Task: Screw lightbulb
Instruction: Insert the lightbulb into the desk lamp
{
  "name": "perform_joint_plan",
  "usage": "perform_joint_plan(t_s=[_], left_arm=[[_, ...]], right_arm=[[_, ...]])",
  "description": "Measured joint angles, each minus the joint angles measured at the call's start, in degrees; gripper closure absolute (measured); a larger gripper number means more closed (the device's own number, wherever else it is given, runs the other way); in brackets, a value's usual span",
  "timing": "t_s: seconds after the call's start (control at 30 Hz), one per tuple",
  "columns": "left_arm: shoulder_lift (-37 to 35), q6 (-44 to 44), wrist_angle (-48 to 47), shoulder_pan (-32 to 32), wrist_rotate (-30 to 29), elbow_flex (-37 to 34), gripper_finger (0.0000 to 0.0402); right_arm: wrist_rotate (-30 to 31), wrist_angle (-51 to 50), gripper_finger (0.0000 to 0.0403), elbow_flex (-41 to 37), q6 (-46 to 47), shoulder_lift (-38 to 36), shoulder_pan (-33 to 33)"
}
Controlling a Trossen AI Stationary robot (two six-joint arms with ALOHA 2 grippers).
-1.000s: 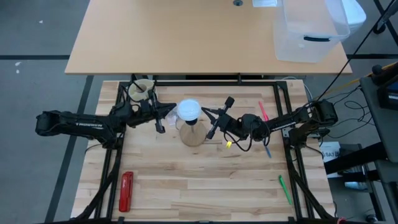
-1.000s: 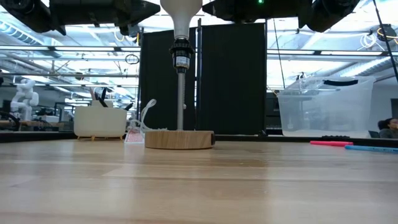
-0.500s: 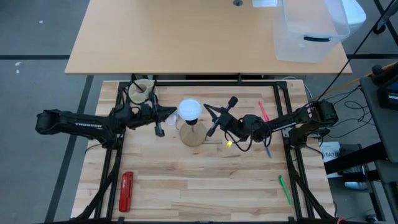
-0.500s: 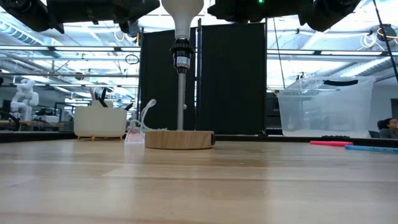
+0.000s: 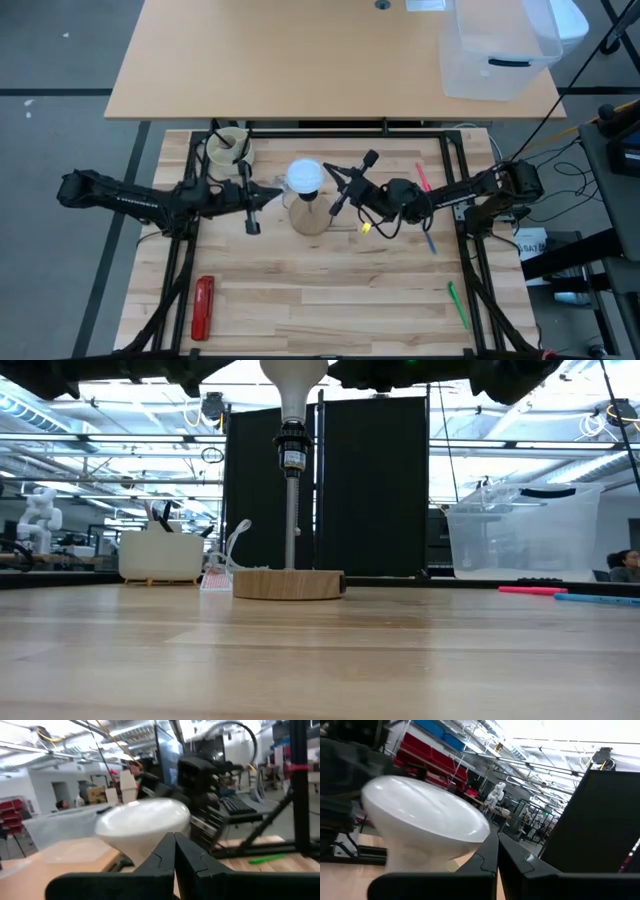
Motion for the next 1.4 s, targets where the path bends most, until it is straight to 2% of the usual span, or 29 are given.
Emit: perform_joint_plan(t_s=[0.1,0.3,0.47,0.67,0.87,1.4], left_arm=[[0.3,-0.2,-1.5,-0.7,-0.4,0.0,0.0402],[1.1,-0.1,2.3,-0.9,-0.4,0.1,0.0402],[2.8,-0.2,2.3,0.0,-0.3,1.7,0.0402],[6.9,0.0,1.6,0.1,0.2,4.2,0.0402],[7.2,0.0,1.8,0.1,0.2,4.4,0.0402],[7.2,-0.2,1.4,0.1,0.1,4.4,0.0402]], right_arm=[[-0.5,-1.3,0.0403,0.4,0.7,0.0,-1.3],[-3.2,-2.3,0.0403,0.6,2.7,0.0,-3.2],[-5.8,-2.4,0.0403,0.6,3.0,0.0,-3.7],[-6.2,-2.7,0.0403,0.6,3.0,0.0,-3.9],[-7.7,-3.4,0.0403,0.6,2.8,0.0,-3.9],[-5.2,-3.8,0.0403,0.7,1.3,0.0,-1.8]])
